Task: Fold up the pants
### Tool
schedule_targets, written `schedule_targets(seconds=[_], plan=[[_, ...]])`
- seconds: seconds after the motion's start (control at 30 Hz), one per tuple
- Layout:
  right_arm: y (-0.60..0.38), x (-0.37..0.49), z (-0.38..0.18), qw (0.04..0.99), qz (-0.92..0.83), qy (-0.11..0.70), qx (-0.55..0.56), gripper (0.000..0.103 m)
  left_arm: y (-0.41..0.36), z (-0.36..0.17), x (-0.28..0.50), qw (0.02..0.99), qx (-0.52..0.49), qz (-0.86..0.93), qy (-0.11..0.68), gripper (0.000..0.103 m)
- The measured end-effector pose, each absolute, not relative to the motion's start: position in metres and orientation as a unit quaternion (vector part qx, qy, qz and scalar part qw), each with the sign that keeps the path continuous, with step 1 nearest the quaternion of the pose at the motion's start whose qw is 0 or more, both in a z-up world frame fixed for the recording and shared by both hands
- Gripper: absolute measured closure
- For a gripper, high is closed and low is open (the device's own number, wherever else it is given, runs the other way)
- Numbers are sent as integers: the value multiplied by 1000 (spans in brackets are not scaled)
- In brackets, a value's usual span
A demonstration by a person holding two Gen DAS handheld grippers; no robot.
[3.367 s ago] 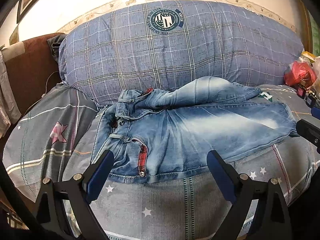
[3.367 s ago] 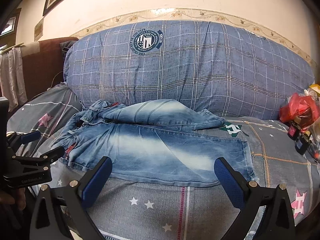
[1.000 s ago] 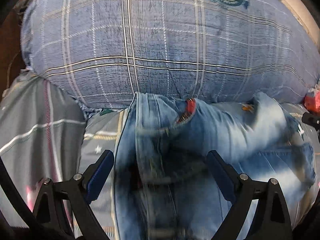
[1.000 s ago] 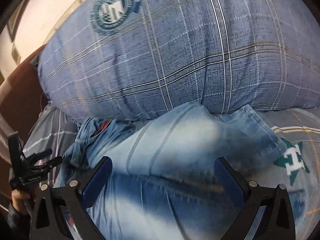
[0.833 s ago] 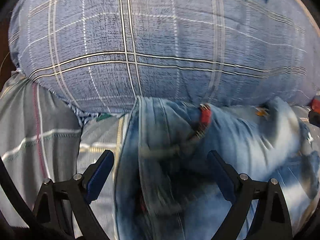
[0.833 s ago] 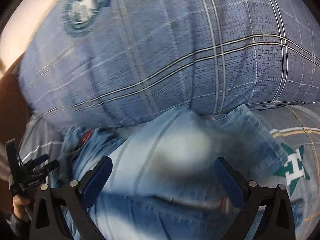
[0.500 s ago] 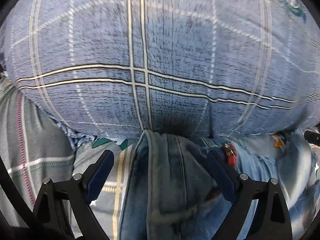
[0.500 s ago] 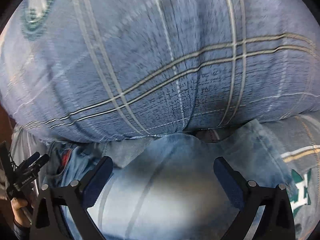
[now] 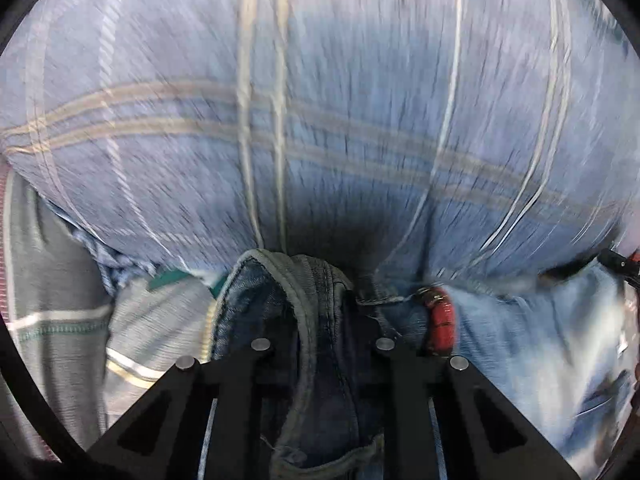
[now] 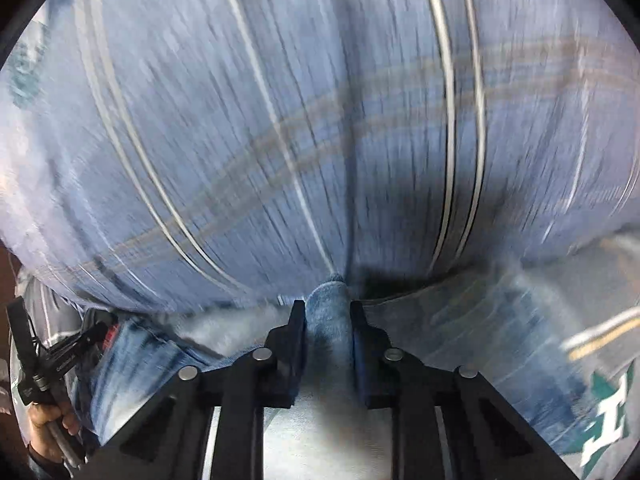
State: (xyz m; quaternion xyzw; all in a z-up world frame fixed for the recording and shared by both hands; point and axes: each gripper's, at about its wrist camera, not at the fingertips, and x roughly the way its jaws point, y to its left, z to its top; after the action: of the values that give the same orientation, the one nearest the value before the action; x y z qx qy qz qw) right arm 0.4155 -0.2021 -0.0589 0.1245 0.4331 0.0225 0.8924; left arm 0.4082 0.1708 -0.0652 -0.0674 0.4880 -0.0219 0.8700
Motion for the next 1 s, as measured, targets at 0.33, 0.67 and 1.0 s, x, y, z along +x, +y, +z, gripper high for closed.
schedule_targets(seconds=[0.33,0.67,1.0], plan=[[-216,288,16,965,65,232,108,87,209,3,289,900,-163,-99,391,85],[-233,147,-82,938,53,281,197,87,177,-29,164,892,-102,-123,423,82],[-245,120,-88,928,12,322,189,9,189,-28,112,887,-117,-110,434,60]])
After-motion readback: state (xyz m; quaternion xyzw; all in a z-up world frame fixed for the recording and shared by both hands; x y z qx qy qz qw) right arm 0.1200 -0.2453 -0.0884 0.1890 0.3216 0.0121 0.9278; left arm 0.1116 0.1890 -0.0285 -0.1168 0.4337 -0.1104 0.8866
